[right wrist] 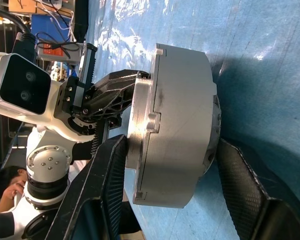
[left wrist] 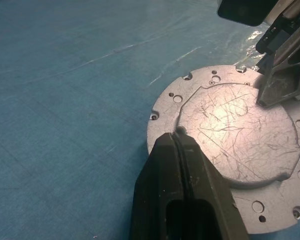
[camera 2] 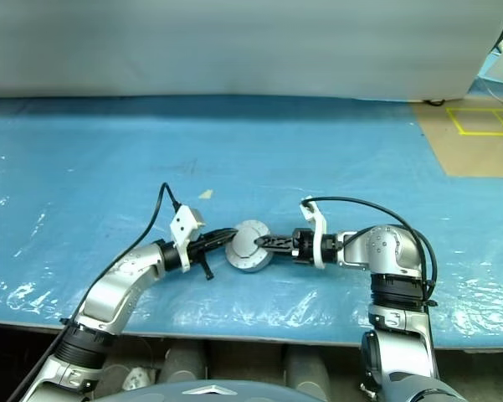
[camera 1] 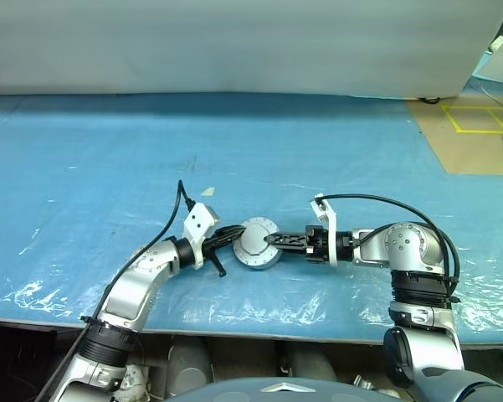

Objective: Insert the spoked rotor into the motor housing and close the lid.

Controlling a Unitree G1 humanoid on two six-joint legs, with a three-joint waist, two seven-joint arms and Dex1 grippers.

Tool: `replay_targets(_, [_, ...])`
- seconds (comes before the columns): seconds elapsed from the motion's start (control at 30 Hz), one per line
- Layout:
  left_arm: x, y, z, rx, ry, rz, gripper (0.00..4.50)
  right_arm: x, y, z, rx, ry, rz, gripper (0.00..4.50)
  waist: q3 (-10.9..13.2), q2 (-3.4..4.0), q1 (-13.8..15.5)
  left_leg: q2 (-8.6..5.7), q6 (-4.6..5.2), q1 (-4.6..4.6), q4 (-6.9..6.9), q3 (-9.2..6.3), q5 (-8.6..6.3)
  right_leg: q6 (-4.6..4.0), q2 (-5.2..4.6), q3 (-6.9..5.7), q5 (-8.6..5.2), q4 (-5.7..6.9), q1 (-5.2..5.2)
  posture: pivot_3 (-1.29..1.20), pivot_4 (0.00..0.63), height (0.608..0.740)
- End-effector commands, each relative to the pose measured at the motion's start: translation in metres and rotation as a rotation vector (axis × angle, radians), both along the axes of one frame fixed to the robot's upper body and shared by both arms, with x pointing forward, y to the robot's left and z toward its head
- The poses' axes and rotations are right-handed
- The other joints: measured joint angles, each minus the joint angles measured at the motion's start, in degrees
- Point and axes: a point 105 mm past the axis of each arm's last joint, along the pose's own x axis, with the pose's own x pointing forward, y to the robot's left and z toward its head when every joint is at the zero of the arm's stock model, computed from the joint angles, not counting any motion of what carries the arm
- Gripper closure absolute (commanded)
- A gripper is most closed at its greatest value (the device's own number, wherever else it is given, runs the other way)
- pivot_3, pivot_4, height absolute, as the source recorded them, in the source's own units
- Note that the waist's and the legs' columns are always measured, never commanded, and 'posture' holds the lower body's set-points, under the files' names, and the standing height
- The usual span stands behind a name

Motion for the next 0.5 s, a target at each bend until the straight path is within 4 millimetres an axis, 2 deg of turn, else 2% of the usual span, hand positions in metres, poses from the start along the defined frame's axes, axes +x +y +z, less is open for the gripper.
replay_targets(0.03, [-0.011, -0.011, -0.019, 0.021, 0.075, -0.045, 4.50, -0.004, 0.023, 0.028, 0.144, -0.071, 0.092, 2.11, 0.0, 0.00, 0.0, 0.00, 0.00, 0.00, 0.00, 0.00, 0.00, 0.00, 0.00, 0.00, 0.00, 0.00, 0.00, 0.00, 0.150, 0.740])
replay_targets(0.2, [-0.010, -0.011, -0.019, 0.020, 0.073, -0.042, 4.50, 0.010, 0.024, 0.026, 0.128, -0.104, 0.020, 2.11, 0.0, 0.02, 0.0, 0.00, 0.00, 0.00, 0.00, 0.00, 0.00, 0.00, 0.00, 0.00, 0.00, 0.01, -0.01, 0.00, 0.150, 0.740])
replay_targets(0.43, [-0.010, -0.011, -0.018, 0.017, 0.071, -0.041, 4.50, 0.008, 0.027, 0.032, 0.172, -0.106, 0.021, 2.11, 0.0, 0.03, 0.0, -0.01, 0.00, 0.00, 0.02, 0.01, 0.00, 0.00, -0.01, 0.00, 0.00, 0.04, -0.01, 0.00, 0.150, 0.740])
replay_targets(0.5, [-0.010, -0.012, -0.019, 0.017, 0.072, -0.042, 4.50, 0.016, 0.025, 0.029, 0.153, -0.115, -0.021, 2.11, 0.0, 0.03, 0.0, -0.01, 0.00, 0.00, 0.01, 0.01, 0.00, 0.00, -0.01, 0.00, 0.00, 0.04, -0.01, 0.00, 0.150, 0.740])
